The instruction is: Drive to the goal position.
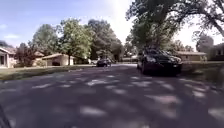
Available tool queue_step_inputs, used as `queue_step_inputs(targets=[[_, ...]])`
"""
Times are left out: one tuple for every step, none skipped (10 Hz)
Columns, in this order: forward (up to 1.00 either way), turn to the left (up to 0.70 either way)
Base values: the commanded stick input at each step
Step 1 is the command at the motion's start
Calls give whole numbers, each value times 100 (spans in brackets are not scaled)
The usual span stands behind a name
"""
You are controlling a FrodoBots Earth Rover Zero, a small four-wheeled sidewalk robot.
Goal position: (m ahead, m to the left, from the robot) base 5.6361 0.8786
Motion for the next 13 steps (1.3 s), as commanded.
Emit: queue_step_inputs(targets=[[69,3],[69,3],[69,3],[69,3],[69,3],[69,3],[69,3],[69,3],[69,3],[69,3],[69,3],[69,3],[69,3]])
